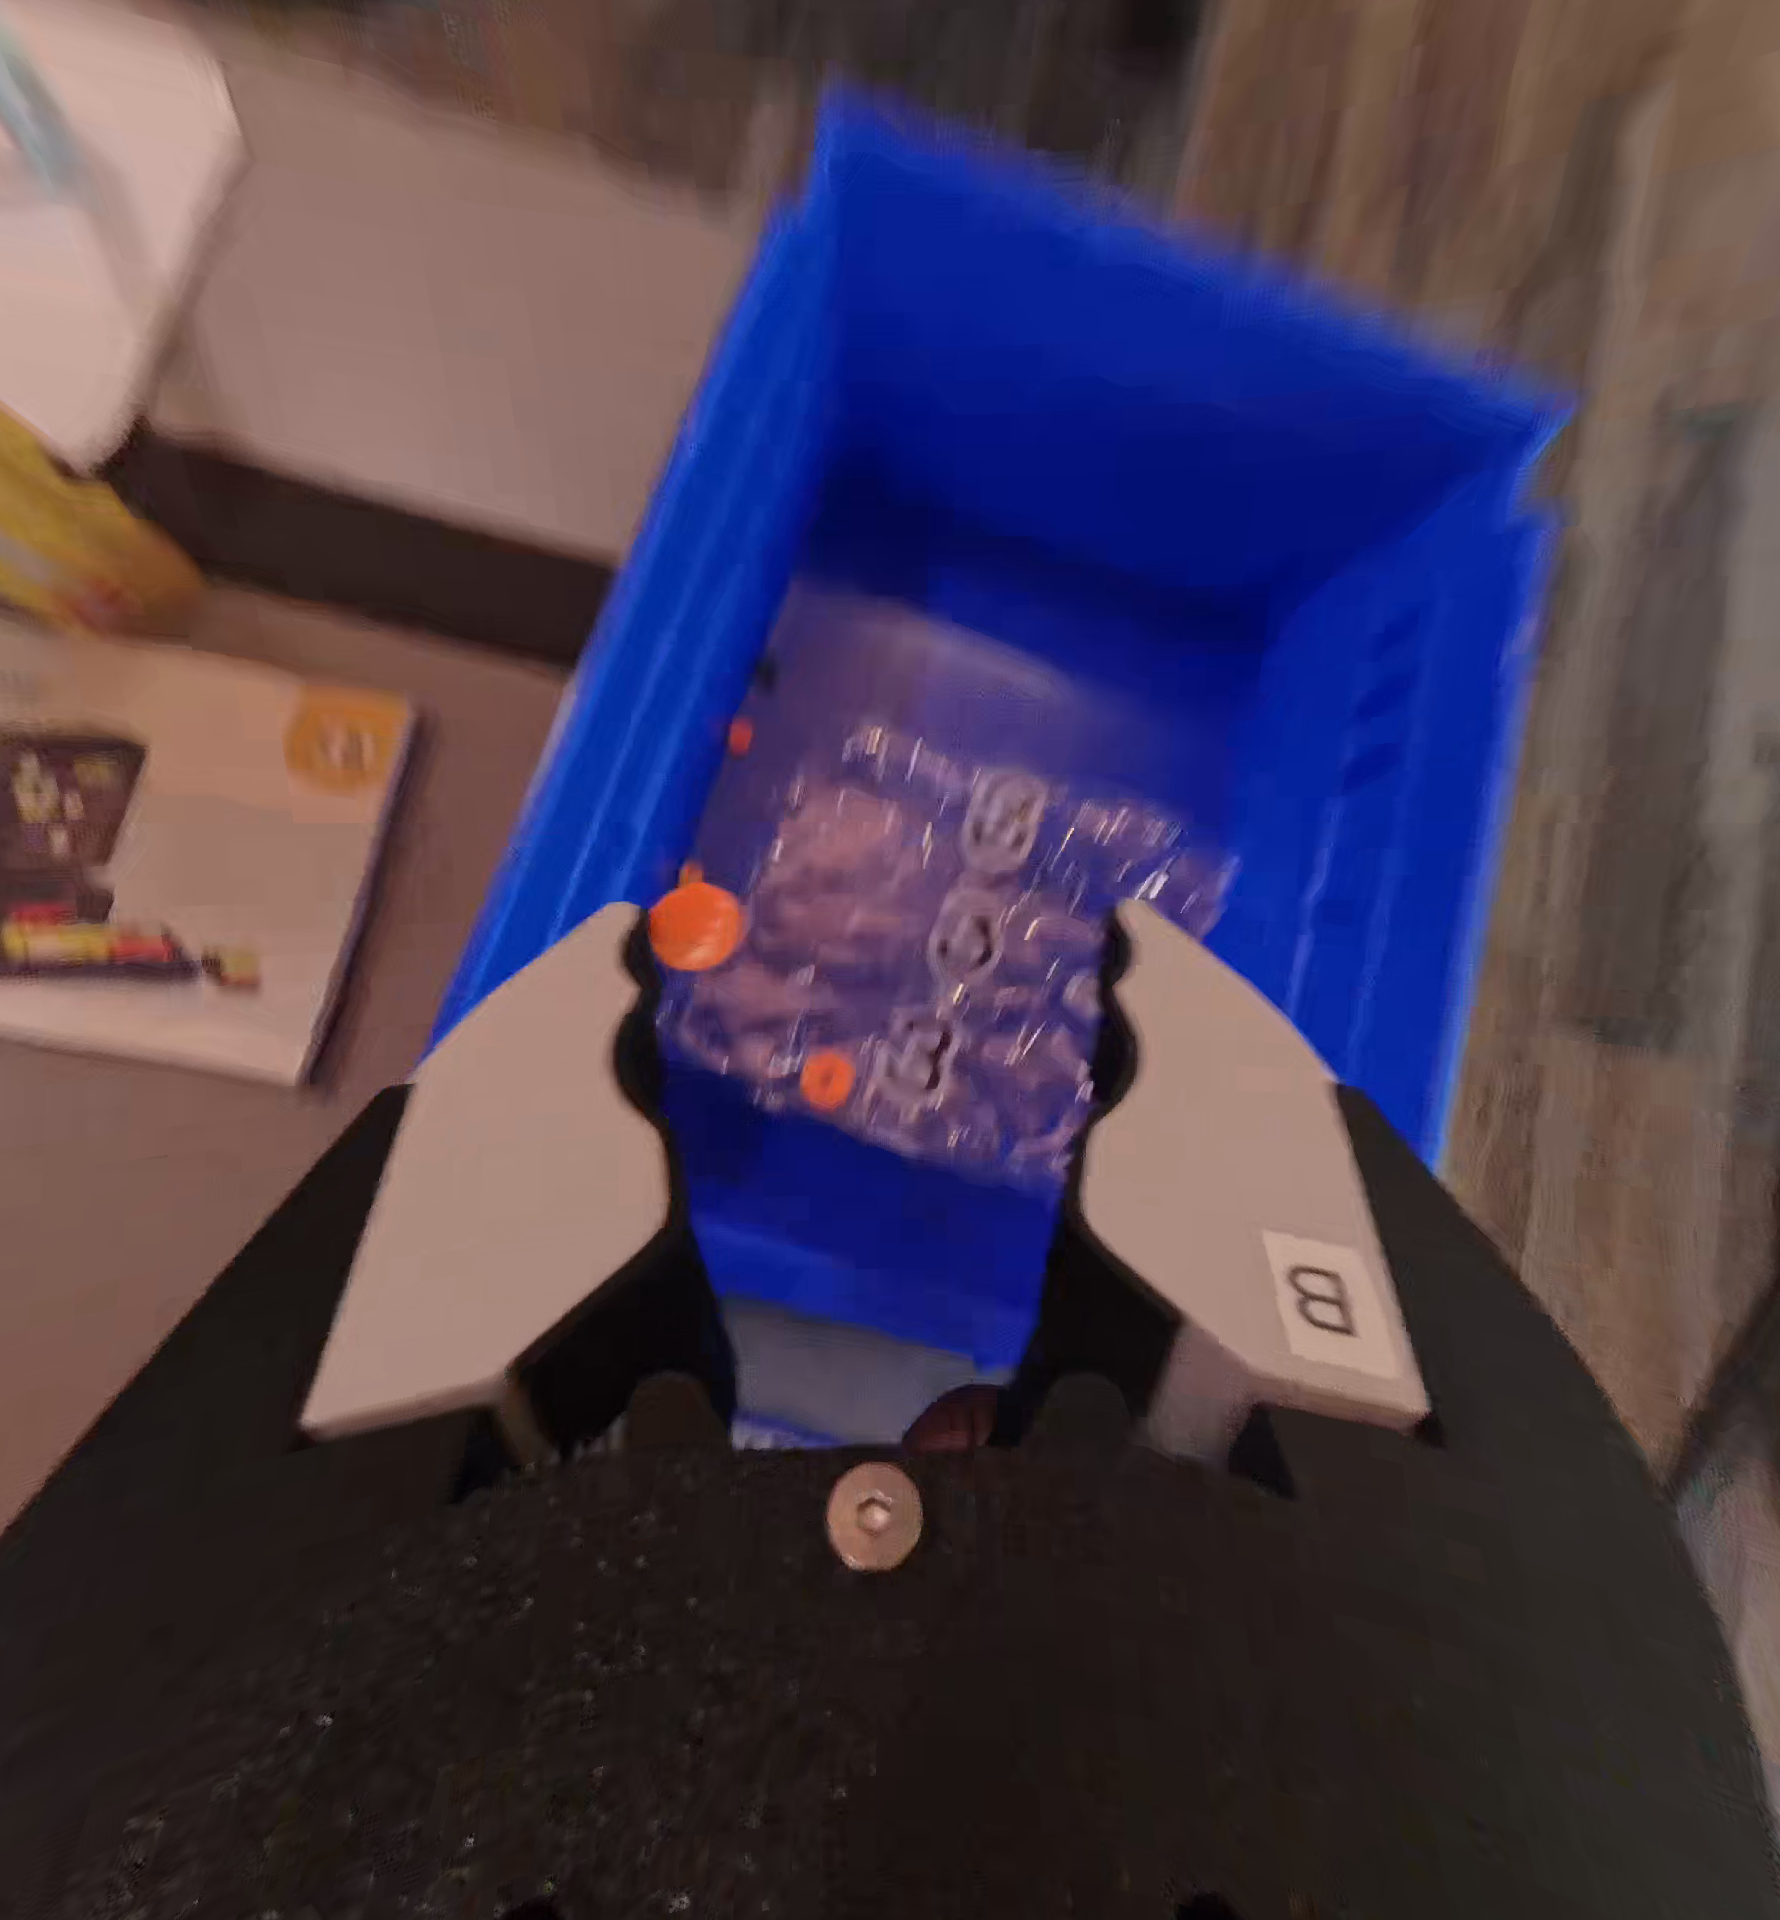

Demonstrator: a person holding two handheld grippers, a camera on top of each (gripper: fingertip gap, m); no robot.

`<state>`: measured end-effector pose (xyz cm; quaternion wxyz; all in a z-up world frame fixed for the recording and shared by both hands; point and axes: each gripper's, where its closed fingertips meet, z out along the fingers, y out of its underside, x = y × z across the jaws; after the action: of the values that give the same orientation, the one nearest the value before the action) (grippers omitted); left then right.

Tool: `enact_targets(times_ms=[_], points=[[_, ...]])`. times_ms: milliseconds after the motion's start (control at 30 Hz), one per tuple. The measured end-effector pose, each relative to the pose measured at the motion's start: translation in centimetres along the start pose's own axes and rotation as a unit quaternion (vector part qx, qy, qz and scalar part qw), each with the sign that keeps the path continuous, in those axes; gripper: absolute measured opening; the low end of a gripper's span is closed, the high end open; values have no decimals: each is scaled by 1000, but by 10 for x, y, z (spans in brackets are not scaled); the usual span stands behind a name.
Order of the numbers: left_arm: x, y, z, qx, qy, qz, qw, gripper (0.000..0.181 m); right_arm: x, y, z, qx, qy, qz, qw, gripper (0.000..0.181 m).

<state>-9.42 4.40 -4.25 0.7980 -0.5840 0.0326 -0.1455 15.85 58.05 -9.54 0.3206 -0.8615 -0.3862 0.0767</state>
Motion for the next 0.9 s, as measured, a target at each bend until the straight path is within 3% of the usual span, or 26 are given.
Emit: enact_targets(times_ms=[33,100,133,233,333,533,733,800,867,900], points=[[0,0,0,0,1,-3,1000,15,-8,7,6,-24,-25,11,999,95],[0,0,0,2,1,-6,1000,15,-20,-7,5,31,-68,64,995,87],[0,-1,0,3,-1,-5,1000,15,-16,-8,6,40,-56,79,994,78],[1,-1,-2,4,-2,-3,1000,15,-6,11,18,-21,-8,60,998,84],[-1,0,-3,3,-7,-5,1000,15,-31,11,26,-26,-67,110,991,92],[1,0,-4,2,0,-8,1000,15,-54,9,33,-22,-98,148,984,94],[7,-5,5,12,26,-29,999,15,-40,-17,5,64,-22,85,994,72],[7,-8,10,20,34,-33,999,15,-65,-35,-16,118,-59,43,990,53],[9,-9,16,22,58,-91,994,15,-133,-57,-54,204,-151,-48,966,41],[12,-9,20,20,84,-147,985,15,-179,-60,-81,249,-206,-109,940,38]])
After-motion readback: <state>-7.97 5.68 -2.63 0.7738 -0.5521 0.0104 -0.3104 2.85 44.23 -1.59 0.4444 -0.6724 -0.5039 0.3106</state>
